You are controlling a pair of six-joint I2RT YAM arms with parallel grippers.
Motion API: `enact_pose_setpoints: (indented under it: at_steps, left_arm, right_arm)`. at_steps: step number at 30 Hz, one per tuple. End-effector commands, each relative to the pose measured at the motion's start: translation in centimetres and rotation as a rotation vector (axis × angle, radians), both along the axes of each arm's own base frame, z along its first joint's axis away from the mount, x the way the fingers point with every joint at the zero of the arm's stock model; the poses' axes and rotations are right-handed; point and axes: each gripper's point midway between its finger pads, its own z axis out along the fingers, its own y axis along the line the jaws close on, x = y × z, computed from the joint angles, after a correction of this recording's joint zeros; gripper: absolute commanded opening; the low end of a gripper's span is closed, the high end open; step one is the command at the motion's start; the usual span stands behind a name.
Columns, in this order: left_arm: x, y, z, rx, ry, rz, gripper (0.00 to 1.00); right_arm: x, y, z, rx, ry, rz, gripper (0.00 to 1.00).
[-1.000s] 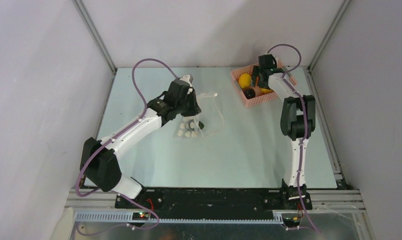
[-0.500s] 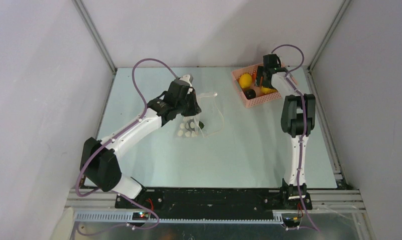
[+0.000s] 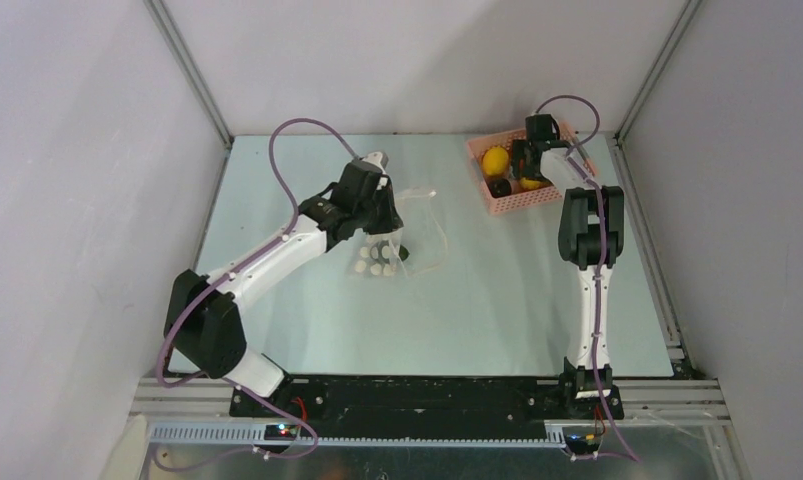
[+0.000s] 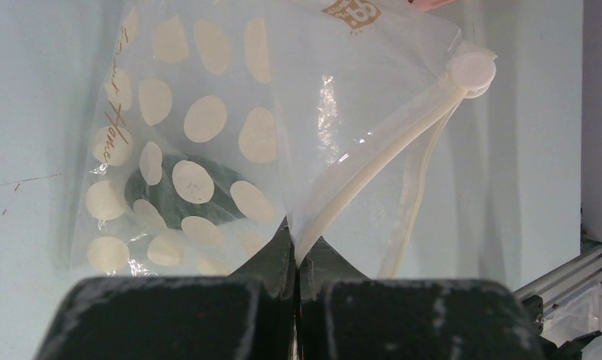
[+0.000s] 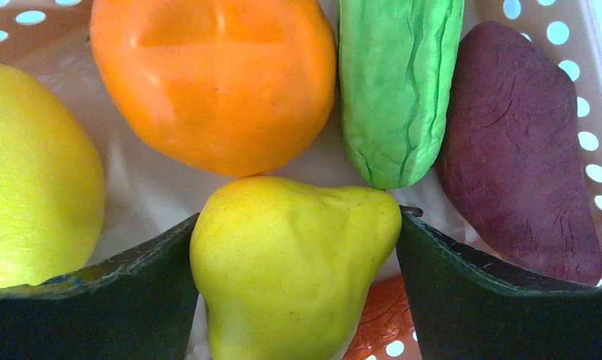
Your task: Place the food in the zip-top bag and seal the zipper
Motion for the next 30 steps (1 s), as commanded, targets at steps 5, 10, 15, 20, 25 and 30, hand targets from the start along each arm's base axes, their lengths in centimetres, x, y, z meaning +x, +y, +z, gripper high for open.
enact_pose_setpoints:
  at_steps: [5,10,15,20,25,30]
  left_arm:
    - [0.6,-0.7,1.5,-0.017,-0.034,-0.018,0.00]
    - [0.5,-0.6,1.4,-0.015,-0.033,-0.017,0.00]
    - [0.4,-0.5,1.7,-0.017,-0.039,-0.016,0.00]
    - [0.3,-0.4,1.9,-0.021,-0.048,-0.016,0.00]
    - [0.3,-0.3,2.3,-0.031,-0.060,-0.013,0.00]
    - [0.1,-0.2,2.7,-0.033,-0.065,-0.017,0.00]
  right_arm:
    - [1.4,-0.3,0.7,-0.003,-0.033,0.027,0.79]
    - [1.8,-0.1,1.3,0.016,-0.059,0.030,0.62]
    - [2.1,-0.3,3.3,0.023,-0.106,0.013,0.34]
    - [2.1,0.0,8.0,0.031,-0.189,0.019,0.28]
    - [1.3,1.1,12.4,0.080,-0.265,0.051,0.25]
    - [-0.2,1.8,16.6,0.134,-0.328,0.063,0.25]
